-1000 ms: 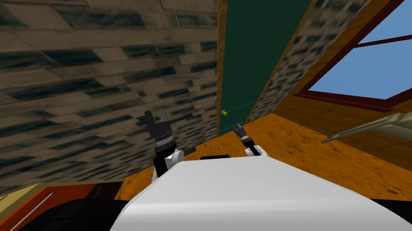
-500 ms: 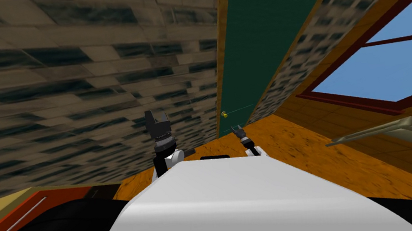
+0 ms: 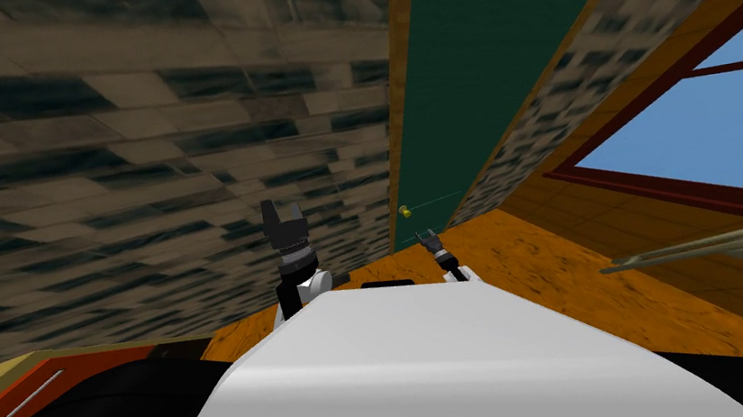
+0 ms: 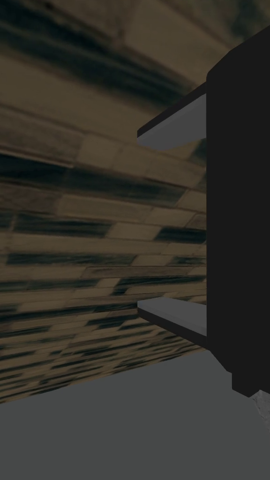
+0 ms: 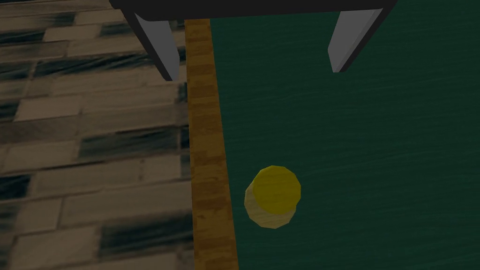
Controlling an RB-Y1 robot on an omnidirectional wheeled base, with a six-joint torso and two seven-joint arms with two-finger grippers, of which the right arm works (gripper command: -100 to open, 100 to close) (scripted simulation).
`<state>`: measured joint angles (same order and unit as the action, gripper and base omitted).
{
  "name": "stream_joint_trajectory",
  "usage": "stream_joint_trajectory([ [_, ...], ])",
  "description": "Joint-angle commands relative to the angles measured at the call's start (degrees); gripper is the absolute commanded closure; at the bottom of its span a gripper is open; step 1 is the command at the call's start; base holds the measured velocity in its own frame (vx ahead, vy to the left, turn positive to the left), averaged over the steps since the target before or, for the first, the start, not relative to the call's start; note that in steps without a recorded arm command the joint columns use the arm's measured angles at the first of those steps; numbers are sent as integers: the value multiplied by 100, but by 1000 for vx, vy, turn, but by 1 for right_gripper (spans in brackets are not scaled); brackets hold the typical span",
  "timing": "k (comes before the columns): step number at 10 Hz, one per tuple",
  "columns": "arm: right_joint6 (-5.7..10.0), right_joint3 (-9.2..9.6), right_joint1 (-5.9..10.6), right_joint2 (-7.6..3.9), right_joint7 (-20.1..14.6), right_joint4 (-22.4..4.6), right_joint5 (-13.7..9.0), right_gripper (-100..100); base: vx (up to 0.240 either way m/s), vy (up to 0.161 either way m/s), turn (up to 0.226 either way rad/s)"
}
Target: Pull the door open
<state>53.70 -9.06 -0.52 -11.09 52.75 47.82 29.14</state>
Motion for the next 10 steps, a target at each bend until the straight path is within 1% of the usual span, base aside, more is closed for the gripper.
stream_joint_trajectory([
  [1,68,-23,50,-6,159,-197,70,-100,104,-31,13],
  [2,117,-42,95,-14,262,-342,116,-100,102,-38,25],
  [5,222,-81,191,-32,485,-659,214,-100,107,-45,16],
  [7,266,-97,232,-39,578,-791,255,-100,61,-25,9],
  [8,215,-82,188,-41,510,-673,246,-100,30,-10,4],
  [9,299,-160,149,-107,515,-769,187,-100,94,64,176],
  [10,336,-197,130,-139,512,-812,157,-100,150,100,137],
])
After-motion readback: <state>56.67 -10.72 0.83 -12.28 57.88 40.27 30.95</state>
